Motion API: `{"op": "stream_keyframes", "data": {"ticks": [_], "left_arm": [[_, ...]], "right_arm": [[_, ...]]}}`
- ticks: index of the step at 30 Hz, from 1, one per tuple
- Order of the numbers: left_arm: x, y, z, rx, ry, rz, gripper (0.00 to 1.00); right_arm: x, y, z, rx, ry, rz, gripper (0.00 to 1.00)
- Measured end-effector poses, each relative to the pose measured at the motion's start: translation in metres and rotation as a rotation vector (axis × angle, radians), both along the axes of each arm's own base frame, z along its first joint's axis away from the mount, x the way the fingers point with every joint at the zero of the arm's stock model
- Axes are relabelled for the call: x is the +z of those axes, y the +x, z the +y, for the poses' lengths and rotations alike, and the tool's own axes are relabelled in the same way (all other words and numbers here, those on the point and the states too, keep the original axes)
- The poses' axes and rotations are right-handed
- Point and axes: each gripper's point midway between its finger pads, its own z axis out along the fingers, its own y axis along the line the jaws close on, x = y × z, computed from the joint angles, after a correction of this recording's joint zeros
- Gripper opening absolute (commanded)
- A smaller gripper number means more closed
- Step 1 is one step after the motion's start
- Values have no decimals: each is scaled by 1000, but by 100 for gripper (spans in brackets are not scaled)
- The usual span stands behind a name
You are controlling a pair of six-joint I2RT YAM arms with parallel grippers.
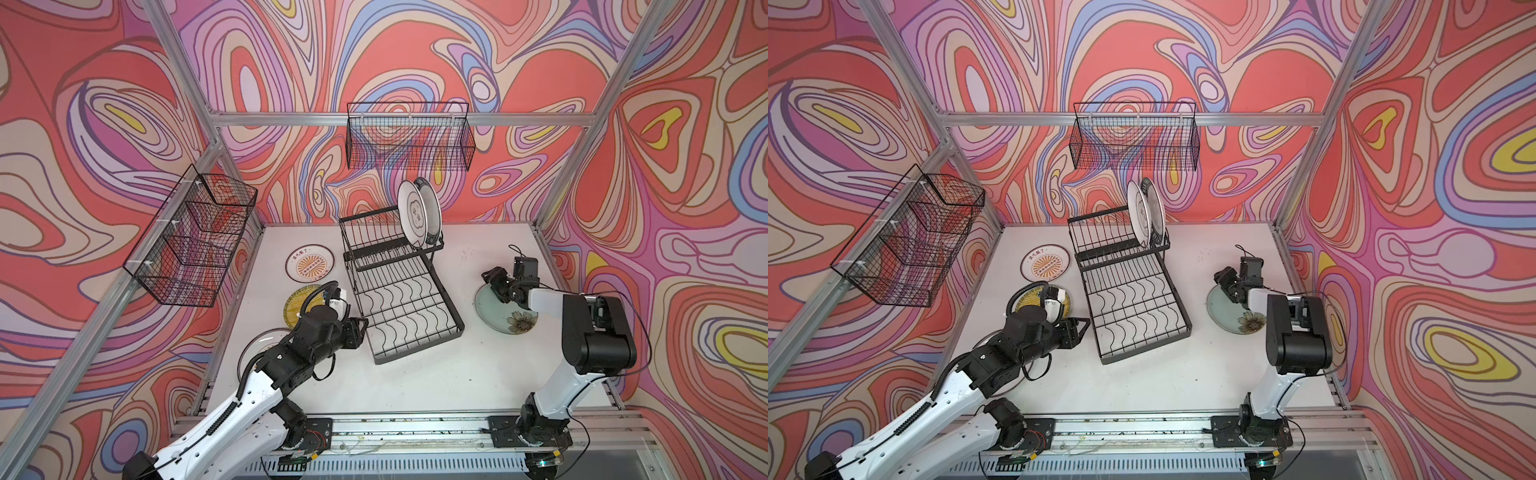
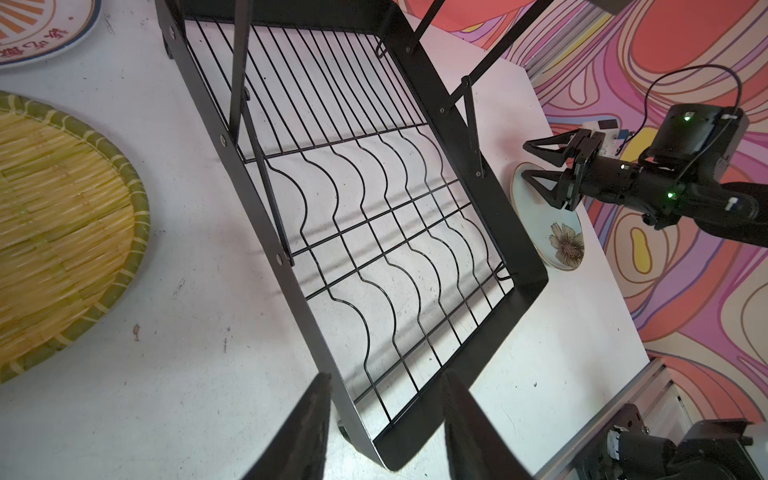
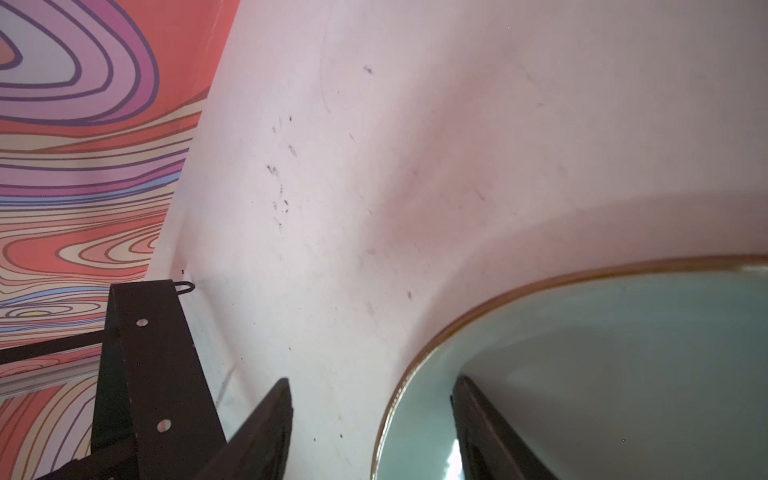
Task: Load the plates into the dish rack
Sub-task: 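Lower the open right gripper to the flower plate's rim nearest the rack, then close the right gripper on the flower plate's rim and tilt it up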
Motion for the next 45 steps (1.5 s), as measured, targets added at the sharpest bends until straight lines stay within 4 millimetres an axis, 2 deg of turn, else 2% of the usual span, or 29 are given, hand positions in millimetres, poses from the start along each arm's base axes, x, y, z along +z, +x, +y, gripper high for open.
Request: {"op": "stream_keyframes", "data": {"ticks": [9, 17, 23, 28, 32, 37, 41, 45], "left_arm": [[-1, 0, 1, 1, 3, 3, 47], [-1, 0, 2, 7, 6, 1, 47], [-1, 0, 2, 6, 7, 2, 47], [-2, -2, 3, 7, 11, 6, 47], [-1, -3, 4, 10, 12, 5, 47], [-2, -3, 5, 10, 15, 8, 47], [-3, -3, 5, 10, 16, 10, 47], [-3, -4, 6, 12, 19, 12, 47]], "right_arm": [[1, 46, 29, 36, -21, -38, 63], [2, 90, 42, 51, -30, -74, 63], [3, 108, 51, 66, -43, -84, 62], [0, 102, 50, 89, -70, -63, 62], [2, 81, 49, 118, -103, -24, 62], [34, 59, 43, 146, -123, -54, 62], [62, 43, 22, 127, -123, -101, 62], [75, 20, -15, 71, -118, -118, 62]]}}
